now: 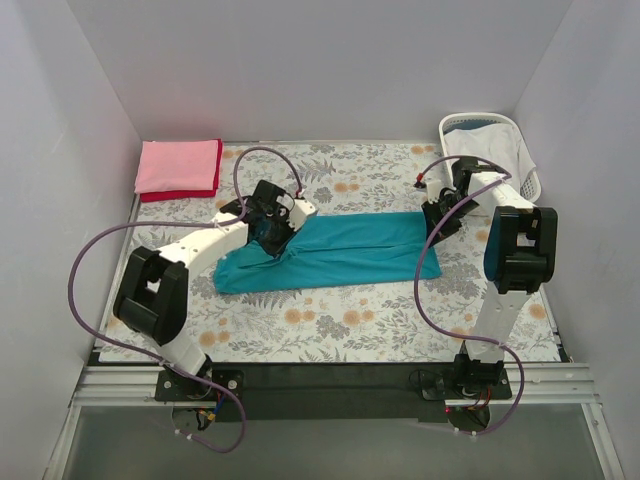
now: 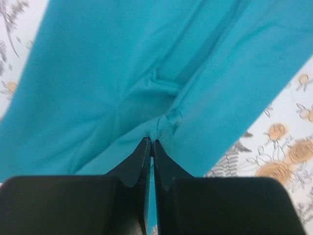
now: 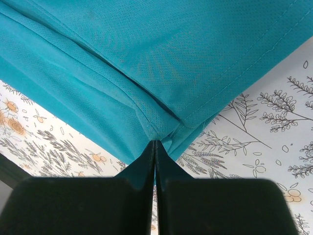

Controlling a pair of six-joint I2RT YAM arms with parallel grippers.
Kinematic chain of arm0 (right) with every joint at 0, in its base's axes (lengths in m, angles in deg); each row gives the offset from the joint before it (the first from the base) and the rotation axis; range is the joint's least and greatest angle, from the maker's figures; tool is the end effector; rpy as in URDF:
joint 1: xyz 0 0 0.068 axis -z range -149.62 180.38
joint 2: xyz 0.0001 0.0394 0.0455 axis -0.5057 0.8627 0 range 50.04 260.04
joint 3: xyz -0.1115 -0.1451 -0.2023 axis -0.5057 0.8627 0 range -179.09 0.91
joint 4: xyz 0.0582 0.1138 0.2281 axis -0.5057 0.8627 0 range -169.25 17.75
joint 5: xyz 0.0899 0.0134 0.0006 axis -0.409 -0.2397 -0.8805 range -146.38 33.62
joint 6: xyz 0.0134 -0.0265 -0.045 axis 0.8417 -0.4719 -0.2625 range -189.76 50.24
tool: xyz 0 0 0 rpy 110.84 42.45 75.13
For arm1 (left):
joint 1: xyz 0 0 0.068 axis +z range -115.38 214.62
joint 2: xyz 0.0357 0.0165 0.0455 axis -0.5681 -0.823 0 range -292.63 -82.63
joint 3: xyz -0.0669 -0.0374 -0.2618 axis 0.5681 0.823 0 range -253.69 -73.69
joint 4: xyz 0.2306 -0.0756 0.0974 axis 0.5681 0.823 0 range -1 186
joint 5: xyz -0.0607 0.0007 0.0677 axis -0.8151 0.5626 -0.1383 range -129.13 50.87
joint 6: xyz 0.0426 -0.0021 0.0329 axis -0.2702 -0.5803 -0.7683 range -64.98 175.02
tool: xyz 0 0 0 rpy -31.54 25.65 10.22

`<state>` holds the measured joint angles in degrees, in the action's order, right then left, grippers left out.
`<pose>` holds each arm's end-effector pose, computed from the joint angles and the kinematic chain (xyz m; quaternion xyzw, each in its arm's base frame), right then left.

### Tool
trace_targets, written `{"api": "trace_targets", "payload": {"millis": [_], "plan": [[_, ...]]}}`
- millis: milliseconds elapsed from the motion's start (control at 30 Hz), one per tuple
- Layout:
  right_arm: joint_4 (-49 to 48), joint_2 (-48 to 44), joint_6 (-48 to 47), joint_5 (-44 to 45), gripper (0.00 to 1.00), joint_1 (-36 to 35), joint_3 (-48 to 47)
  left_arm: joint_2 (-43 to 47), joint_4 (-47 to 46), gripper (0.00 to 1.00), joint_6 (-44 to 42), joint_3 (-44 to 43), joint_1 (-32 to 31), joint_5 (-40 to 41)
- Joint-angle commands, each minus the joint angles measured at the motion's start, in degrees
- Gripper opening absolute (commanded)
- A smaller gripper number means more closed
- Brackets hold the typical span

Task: Fold and stack the t-shirts
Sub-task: Fold the tshirt

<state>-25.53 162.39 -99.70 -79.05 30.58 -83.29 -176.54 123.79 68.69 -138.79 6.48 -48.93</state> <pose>0.3800 0.0124 0.1892 -0.2644 0.9417 0.1712 0.1181 0.2883 -0.1610 0.2137 0.1415 0.9598 -0.1589 0.1829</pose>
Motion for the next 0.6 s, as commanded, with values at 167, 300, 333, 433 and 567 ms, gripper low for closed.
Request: {"api": "trace_targets", "payload": {"millis": [167,300,333,433,567], "plan": [[-0.2,-1.7,0.5,-1.1,0.01,-0.1,0.7,-6.7,-4.9,0.30,-1.2,-8.1,-0.1,3.6],[-0.1,-1.7,0.3,-0.4,0.01,-0.1,1.1,-5.8,-2.1,0.37,1.1,-10.4,0.3,2.2],[-0.1,-2.0,0.2,0.0,0.01,-0.1,1.2,-4.0,-1.0,0.37,2.3,-10.3,0.7,1.5],[-0.2,-4.1,0.1,1.6,0.36,-0.1,0.9,0.5,4.0,0.38,4.8,-8.8,4.5,-3.4],[-0.1,-7.9,1.2,-1.1,0.63,-0.1,-3.0,4.5,13.1,0.41,9.7,-6.9,17.5,-14.7]]}}
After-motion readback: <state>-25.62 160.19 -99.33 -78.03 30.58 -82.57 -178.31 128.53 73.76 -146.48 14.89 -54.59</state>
